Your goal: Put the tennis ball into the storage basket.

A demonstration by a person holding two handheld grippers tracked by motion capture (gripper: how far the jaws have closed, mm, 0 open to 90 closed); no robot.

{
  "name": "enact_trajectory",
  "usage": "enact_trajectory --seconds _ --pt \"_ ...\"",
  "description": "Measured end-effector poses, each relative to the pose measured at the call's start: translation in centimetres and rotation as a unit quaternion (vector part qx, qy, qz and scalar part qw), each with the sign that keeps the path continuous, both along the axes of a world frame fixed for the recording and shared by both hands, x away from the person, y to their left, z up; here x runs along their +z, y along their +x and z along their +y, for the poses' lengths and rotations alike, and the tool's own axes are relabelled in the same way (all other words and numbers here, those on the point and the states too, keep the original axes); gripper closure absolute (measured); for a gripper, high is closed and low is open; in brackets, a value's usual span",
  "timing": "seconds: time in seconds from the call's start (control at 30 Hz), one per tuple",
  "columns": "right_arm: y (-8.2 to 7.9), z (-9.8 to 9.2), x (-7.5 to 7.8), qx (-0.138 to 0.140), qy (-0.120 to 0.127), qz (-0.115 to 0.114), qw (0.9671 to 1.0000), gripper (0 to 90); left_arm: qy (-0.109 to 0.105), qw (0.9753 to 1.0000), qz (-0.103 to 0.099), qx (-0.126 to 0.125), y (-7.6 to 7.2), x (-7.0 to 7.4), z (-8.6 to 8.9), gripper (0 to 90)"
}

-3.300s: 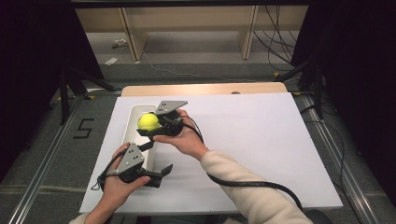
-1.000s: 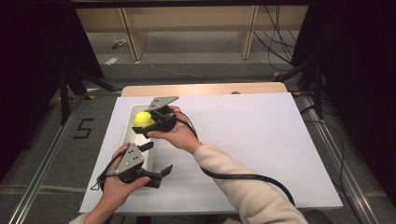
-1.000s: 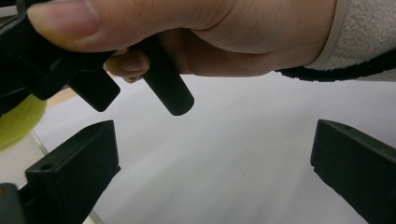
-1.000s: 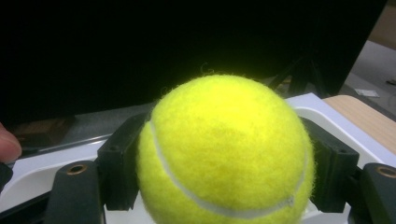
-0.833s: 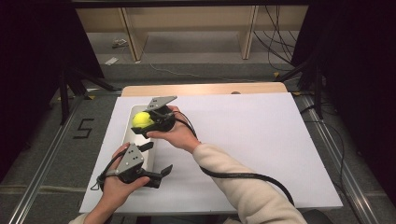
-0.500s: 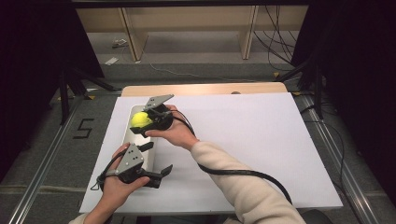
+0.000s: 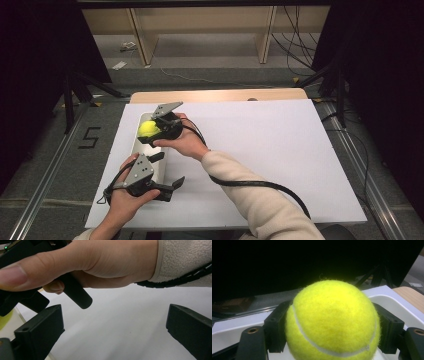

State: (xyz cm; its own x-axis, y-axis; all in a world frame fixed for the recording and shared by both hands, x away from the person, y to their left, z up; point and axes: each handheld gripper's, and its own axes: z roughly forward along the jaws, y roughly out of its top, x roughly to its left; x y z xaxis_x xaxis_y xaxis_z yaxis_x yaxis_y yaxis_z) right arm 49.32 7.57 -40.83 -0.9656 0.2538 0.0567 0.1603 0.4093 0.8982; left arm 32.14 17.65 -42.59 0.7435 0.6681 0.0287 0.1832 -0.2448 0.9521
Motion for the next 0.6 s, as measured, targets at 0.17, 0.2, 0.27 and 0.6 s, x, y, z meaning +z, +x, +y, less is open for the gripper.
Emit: enact_trajectory --seconds 0.17,0.2,0.27,0.6 --pt "0.17 0.31 -0.12 0.003 -0.007 -0.001 1.0000 27.0 0.000 1.0000 0.000 0.001 0.01 0.00 0.04 0.8" --pt "0.20 0.38 -0.19 0.002 -0.005 -0.002 1.0000 27.0 0.000 1.0000 0.000 0.001 0.00 0.00 0.03 0.8" --pt "0.25 0.43 -0.23 0.002 -0.008 0.000 1.0000 27.0 0.001 1.0000 0.000 0.001 0.01 -0.02 0.03 0.8" --pt "0.40 0.97 -0.74 0.003 -0.014 0.005 0.9999 27.0 0.003 1.0000 0.000 0.000 -0.01 -0.03 0.03 0.8"
